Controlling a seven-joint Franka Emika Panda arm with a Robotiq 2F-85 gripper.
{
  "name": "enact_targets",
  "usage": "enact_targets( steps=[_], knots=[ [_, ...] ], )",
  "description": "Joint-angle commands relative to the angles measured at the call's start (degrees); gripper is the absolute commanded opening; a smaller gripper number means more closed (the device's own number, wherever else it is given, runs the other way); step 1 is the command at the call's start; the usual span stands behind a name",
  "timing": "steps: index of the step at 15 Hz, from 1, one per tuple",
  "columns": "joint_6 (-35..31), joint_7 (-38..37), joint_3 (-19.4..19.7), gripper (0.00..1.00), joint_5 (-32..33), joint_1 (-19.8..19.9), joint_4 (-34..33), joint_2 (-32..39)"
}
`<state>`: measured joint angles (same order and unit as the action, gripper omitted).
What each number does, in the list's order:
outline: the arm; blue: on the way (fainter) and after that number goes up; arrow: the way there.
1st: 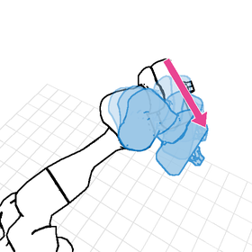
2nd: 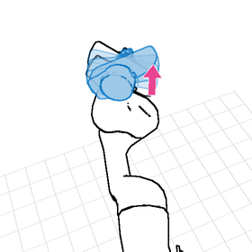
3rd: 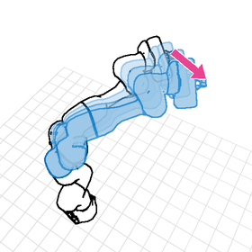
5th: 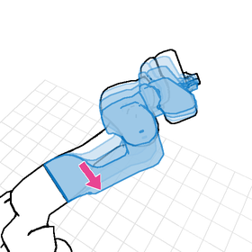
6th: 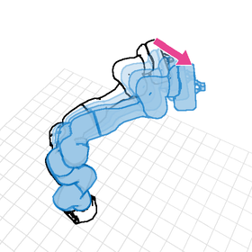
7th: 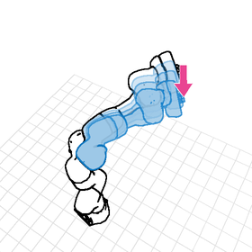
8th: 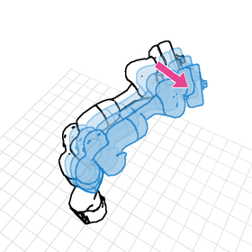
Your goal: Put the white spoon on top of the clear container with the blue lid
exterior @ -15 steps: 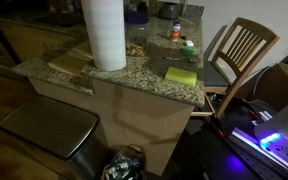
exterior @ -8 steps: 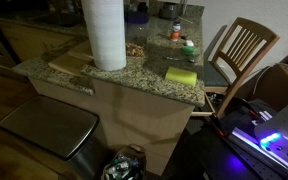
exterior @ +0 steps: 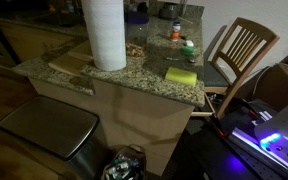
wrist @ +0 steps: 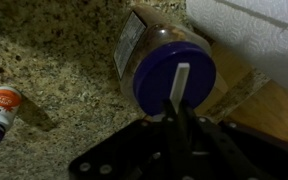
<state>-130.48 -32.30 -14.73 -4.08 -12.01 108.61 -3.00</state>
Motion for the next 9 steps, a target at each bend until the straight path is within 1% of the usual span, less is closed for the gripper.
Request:
enact_targets(
  steps=[1,6,9],
  knots=[
    [-1.6,1.1,-0.6,0.03,-1.0,-1.3,1.0,1.0],
    [-0.9,1.7,-0.9,0.03,-2.0,-2.9,2.7,2.5],
    [0.6,0.4,-1.2,0.03,-1.6,-3.5,3.9,0.6]
  ],
)
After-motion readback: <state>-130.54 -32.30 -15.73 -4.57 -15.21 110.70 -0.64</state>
